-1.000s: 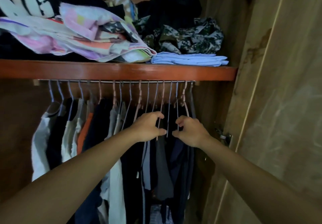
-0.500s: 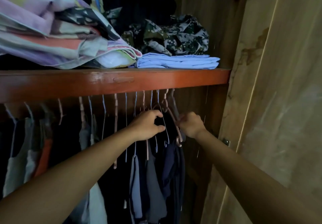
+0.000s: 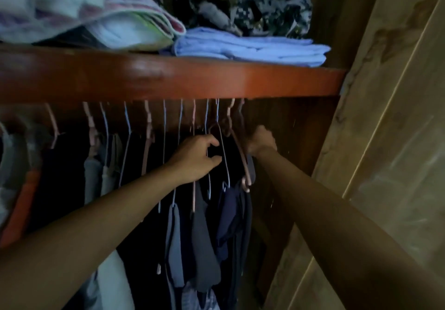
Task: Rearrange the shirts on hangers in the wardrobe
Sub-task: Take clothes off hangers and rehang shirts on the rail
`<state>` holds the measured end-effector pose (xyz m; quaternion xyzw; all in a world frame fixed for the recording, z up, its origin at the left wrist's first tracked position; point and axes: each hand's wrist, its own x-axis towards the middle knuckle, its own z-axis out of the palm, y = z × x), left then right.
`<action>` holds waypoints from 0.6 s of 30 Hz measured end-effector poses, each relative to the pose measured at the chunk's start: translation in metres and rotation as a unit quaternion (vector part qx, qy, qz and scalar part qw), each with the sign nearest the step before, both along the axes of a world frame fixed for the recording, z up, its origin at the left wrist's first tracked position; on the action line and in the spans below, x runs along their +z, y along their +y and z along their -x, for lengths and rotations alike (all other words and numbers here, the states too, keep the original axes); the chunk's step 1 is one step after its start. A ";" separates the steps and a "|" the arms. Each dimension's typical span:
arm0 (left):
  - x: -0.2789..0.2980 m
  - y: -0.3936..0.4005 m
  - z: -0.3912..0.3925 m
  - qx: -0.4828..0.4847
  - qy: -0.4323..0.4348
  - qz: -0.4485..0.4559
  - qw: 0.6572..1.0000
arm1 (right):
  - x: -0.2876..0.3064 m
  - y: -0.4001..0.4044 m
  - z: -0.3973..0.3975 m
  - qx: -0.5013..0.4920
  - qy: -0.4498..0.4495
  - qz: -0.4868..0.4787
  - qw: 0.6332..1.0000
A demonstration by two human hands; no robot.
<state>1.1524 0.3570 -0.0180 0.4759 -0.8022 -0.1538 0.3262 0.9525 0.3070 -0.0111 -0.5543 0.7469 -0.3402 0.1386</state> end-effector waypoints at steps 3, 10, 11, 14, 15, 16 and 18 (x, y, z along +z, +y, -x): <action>-0.007 0.003 -0.003 0.007 -0.004 0.006 1.000 | -0.007 -0.011 0.001 0.022 -0.001 -0.045 0.999; 0.002 0.006 -0.012 0.024 -0.025 0.008 0.999 | -0.024 -0.021 0.003 0.007 -0.072 -0.035 0.997; 0.003 0.006 -0.013 0.027 -0.025 0.008 0.999 | -0.023 -0.021 0.003 0.009 -0.080 -0.037 0.996; 0.007 0.007 -0.013 0.035 -0.013 0.009 0.999 | -0.023 -0.021 0.006 0.014 -0.088 -0.030 0.996; 0.007 0.008 -0.013 0.036 -0.010 0.011 0.999 | -0.023 -0.020 0.007 0.012 -0.086 -0.025 0.996; 0.008 0.008 -0.013 0.037 -0.007 0.013 0.999 | -0.024 -0.019 0.008 0.011 -0.084 -0.020 0.996; 0.007 0.011 -0.012 0.037 -0.004 0.011 0.999 | -0.027 -0.016 0.009 0.011 -0.084 -0.016 0.996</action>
